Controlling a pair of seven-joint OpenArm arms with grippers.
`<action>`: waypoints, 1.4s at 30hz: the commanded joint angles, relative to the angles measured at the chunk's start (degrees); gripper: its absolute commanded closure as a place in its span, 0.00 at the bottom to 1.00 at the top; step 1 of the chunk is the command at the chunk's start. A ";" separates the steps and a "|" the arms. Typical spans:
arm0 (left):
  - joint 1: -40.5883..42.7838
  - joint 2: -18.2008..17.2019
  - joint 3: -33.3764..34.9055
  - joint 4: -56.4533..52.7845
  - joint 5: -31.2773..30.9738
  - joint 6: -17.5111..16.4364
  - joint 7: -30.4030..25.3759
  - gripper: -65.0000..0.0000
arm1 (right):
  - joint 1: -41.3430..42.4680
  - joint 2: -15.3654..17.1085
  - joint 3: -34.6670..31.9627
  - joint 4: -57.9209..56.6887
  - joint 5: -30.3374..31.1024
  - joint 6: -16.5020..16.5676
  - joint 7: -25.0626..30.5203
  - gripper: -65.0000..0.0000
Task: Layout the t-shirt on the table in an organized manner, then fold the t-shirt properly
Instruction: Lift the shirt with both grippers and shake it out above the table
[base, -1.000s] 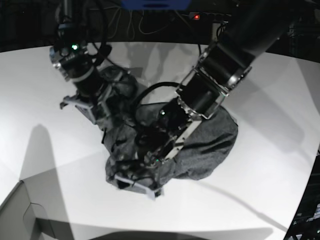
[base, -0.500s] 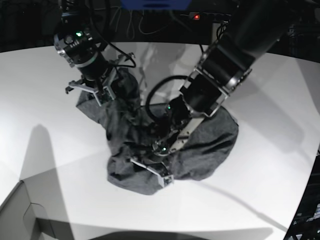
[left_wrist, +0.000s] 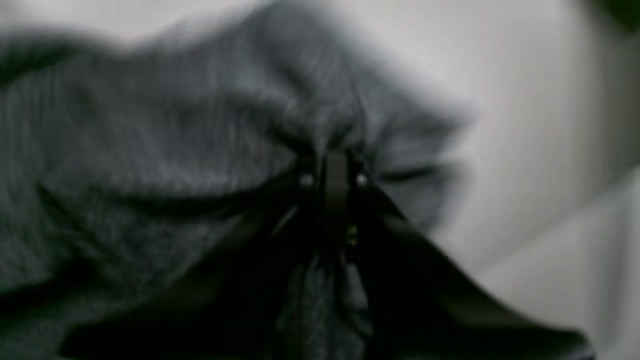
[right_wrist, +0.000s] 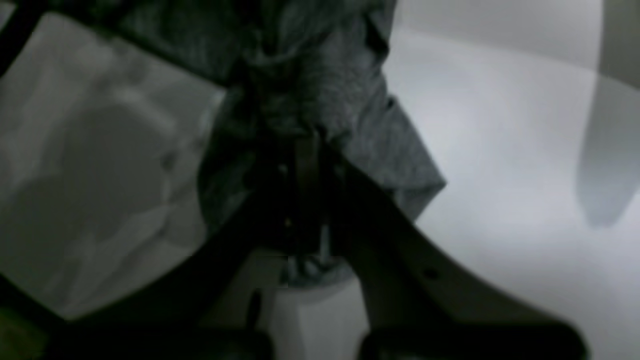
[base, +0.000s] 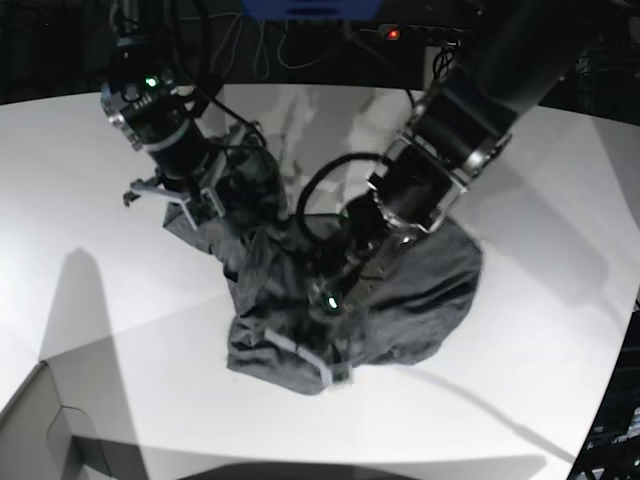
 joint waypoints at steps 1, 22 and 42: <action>-2.54 -2.23 -0.41 4.90 -1.51 -0.09 -2.43 1.00 | 1.47 0.08 0.09 1.14 0.43 -0.28 1.31 1.00; -6.50 -15.50 -15.70 38.39 -14.78 0.09 -1.99 1.00 | 30.05 4.92 0.44 1.75 0.17 8.07 1.31 1.00; 4.84 -25.00 -34.25 57.47 -14.78 0.17 -1.99 1.00 | 33.04 2.10 -0.88 1.66 0.17 8.25 5.45 1.00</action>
